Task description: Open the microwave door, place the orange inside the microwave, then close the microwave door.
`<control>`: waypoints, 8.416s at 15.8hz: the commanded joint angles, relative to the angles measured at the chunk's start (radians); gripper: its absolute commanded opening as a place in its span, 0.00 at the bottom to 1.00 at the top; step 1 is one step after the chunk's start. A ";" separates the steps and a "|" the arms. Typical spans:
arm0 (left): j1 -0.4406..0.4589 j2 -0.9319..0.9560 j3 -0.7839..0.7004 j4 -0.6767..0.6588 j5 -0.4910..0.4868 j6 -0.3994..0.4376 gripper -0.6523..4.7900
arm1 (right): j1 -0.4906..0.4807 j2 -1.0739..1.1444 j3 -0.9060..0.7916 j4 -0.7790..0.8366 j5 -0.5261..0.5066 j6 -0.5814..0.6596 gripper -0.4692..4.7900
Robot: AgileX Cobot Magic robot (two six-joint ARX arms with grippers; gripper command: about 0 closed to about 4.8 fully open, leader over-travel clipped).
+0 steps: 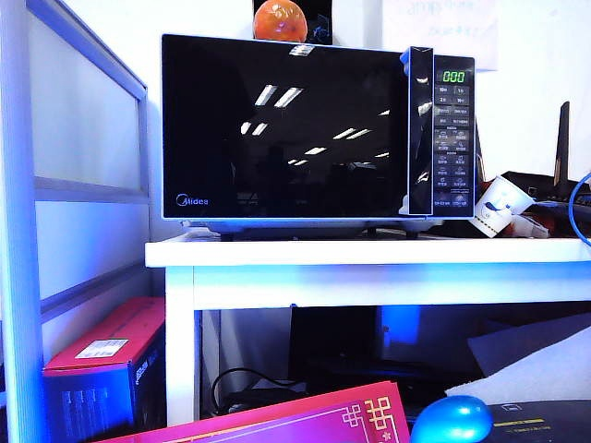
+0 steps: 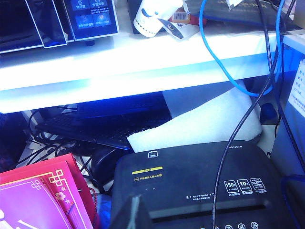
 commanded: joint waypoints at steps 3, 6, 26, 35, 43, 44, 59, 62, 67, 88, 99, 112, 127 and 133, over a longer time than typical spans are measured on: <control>-0.001 -0.003 -0.002 -0.019 0.001 -0.006 0.11 | 0.001 0.001 -0.008 0.007 -0.004 0.004 0.09; -0.001 -0.002 0.043 0.333 -0.111 -0.348 0.11 | 0.003 0.001 0.029 0.227 -0.153 0.093 0.09; -0.142 1.407 1.962 -0.432 0.336 0.106 0.11 | 0.027 0.910 0.971 0.214 -0.079 0.077 0.09; -0.265 1.574 1.964 -0.359 0.265 0.128 0.11 | 0.233 1.269 1.223 0.243 -0.153 -0.076 0.09; -0.272 1.647 1.963 -0.203 0.239 0.120 0.11 | 0.264 1.416 1.251 0.323 -0.156 -0.076 0.09; -0.272 1.648 1.963 -0.198 0.240 0.121 0.11 | 0.267 1.428 1.251 0.321 -0.157 -0.076 0.09; -0.293 1.816 1.963 -0.027 0.249 0.100 0.86 | 0.314 1.462 1.251 0.350 -0.157 -0.076 0.09; -0.293 1.822 1.963 -0.020 0.252 0.098 1.00 | 0.314 1.460 1.251 0.351 -0.158 -0.076 0.09; -0.333 1.887 1.963 0.084 0.259 0.095 1.00 | 0.338 1.459 1.252 0.388 -0.169 -0.076 0.09; -0.381 2.034 1.968 0.341 0.210 0.004 1.00 | 0.350 1.435 1.256 0.454 -0.168 -0.076 0.09; -0.418 2.059 1.969 0.408 0.182 0.005 1.00 | 0.351 1.435 1.256 0.451 -0.169 -0.076 0.09; -0.419 2.071 1.969 0.478 0.177 0.005 1.00 | 0.363 1.435 1.255 0.447 -0.163 -0.076 0.09; -0.431 2.068 1.969 0.452 0.181 0.005 0.47 | 0.362 1.435 1.255 0.435 -0.157 -0.076 0.09; -0.431 1.984 1.969 0.373 0.188 0.016 0.47 | 0.360 1.435 1.255 0.424 -0.156 -0.076 0.09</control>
